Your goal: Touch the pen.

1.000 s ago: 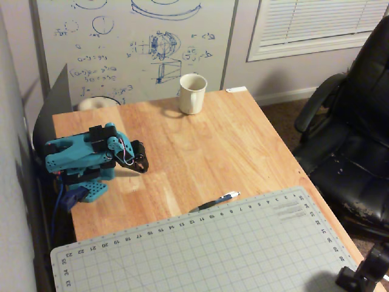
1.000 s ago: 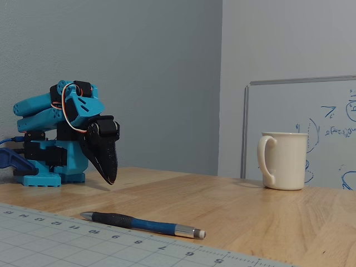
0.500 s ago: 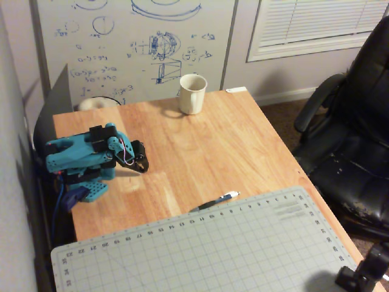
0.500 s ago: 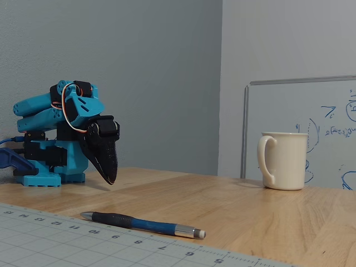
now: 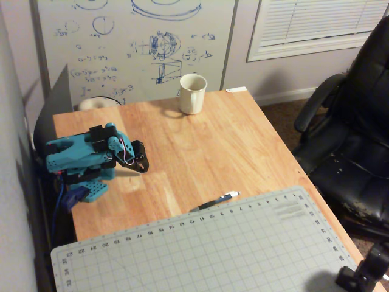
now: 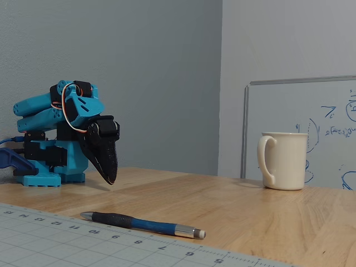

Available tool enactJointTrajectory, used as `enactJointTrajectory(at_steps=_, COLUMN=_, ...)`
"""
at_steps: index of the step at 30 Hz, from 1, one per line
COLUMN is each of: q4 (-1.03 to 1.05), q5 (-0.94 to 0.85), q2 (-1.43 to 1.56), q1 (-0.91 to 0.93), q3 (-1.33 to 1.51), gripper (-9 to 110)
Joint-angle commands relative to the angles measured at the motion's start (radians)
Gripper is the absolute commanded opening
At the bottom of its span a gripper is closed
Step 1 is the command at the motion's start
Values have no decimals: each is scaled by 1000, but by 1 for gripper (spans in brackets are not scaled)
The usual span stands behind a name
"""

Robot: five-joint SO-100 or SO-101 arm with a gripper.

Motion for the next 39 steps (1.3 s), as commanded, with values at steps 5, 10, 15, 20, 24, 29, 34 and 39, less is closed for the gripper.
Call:
enactJointTrajectory(at_steps=5, q4=2, q5=-3, q2=28, q1=-6, q3=-12, gripper=1)
enactJointTrajectory(at_steps=10, q4=2, q5=-3, q2=28, q1=-6, q3=-12, gripper=1)
enactJointTrajectory(at_steps=15, q4=2, q5=-3, q2=28, q1=-6, q3=-12, gripper=1)
enactJointTrajectory(at_steps=20, q4=-2, q5=-3, q2=28, q1=-6, q3=-35, gripper=1)
enactJointTrajectory(at_steps=24, q4=-2, q5=-3, q2=29, q1=-6, q3=-114, gripper=1)
enactJointTrajectory(at_steps=29, q4=-2, q5=-2, q2=26, q1=-6, q3=-187, gripper=1)
enactJointTrajectory(at_steps=34, q4=-2, q5=0, q2=25, q1=-6, q3=-245, gripper=1)
enactJointTrajectory(at_steps=39, q4=-2, q5=0, q2=-63, q1=3, q3=-344, gripper=0)
